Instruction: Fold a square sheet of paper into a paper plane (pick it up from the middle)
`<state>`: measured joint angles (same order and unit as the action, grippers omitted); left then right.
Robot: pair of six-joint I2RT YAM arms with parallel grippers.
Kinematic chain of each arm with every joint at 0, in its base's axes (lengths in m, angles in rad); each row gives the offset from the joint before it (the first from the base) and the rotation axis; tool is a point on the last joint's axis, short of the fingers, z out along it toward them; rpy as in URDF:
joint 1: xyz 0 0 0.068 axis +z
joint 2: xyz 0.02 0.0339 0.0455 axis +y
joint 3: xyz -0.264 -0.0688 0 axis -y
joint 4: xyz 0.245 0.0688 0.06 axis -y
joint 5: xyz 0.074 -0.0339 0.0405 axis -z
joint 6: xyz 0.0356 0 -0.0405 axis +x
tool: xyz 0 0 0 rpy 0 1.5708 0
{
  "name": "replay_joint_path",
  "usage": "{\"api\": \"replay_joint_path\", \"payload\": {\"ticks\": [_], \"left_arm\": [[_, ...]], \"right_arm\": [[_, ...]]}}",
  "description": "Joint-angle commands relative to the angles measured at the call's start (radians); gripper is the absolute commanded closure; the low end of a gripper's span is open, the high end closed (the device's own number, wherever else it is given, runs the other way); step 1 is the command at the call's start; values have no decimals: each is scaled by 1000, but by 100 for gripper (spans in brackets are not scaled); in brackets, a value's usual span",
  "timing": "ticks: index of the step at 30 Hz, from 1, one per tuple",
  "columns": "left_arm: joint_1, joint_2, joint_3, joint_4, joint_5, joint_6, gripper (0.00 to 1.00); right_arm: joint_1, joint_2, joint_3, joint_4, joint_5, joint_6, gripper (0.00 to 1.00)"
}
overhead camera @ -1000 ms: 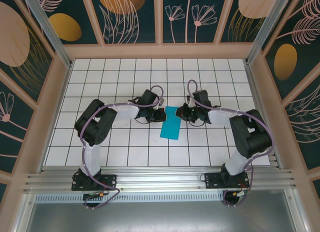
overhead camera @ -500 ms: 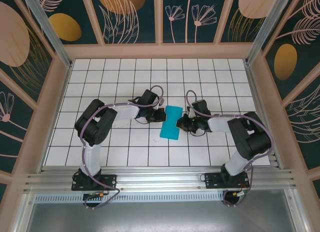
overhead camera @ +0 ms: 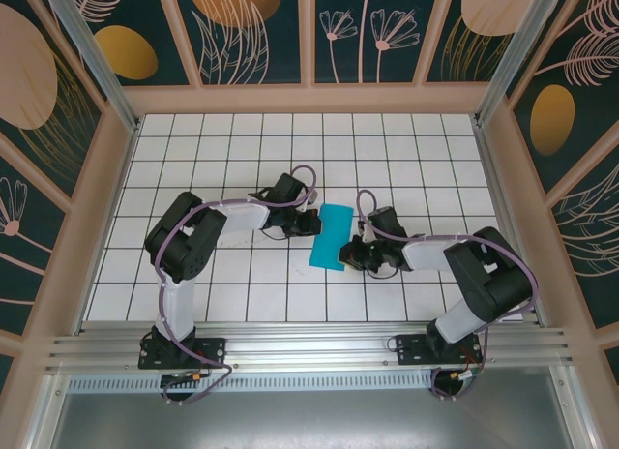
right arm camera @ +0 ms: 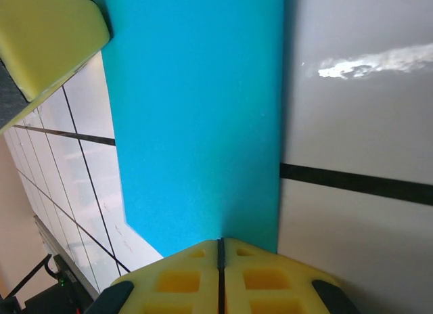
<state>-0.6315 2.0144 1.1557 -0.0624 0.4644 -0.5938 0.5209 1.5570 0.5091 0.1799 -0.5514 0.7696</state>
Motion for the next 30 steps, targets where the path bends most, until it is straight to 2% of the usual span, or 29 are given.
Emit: {"api": "replay_joint_path", "payload": {"ticks": [1, 7, 15, 22, 25, 28, 30], "left_arm": [[-7, 69, -21, -108, -70, 27, 100], [-7, 63, -19, -108, -72, 26, 100], [-7, 67, -17, -108, -70, 26, 100], [-7, 69, -19, -106, -70, 26, 100], [-7, 69, -19, -108, -70, 28, 100], [-8, 69, -22, -106, -72, 27, 100], [-7, 70, -22, -105, -70, 26, 100]], "right_arm": [[7, 4, -5, -1, 11, 10, 89], [21, -84, -7, -18, 6, 14, 89], [65, -41, -62, 28, -5, 43, 89], [67, -69, -15, -51, 44, 17, 89], [32, -118, 57, -118, 121, -14, 89], [-61, -124, 100, -95, 159, -30, 88], [-122, -88, 116, -18, 106, -37, 87]]}}
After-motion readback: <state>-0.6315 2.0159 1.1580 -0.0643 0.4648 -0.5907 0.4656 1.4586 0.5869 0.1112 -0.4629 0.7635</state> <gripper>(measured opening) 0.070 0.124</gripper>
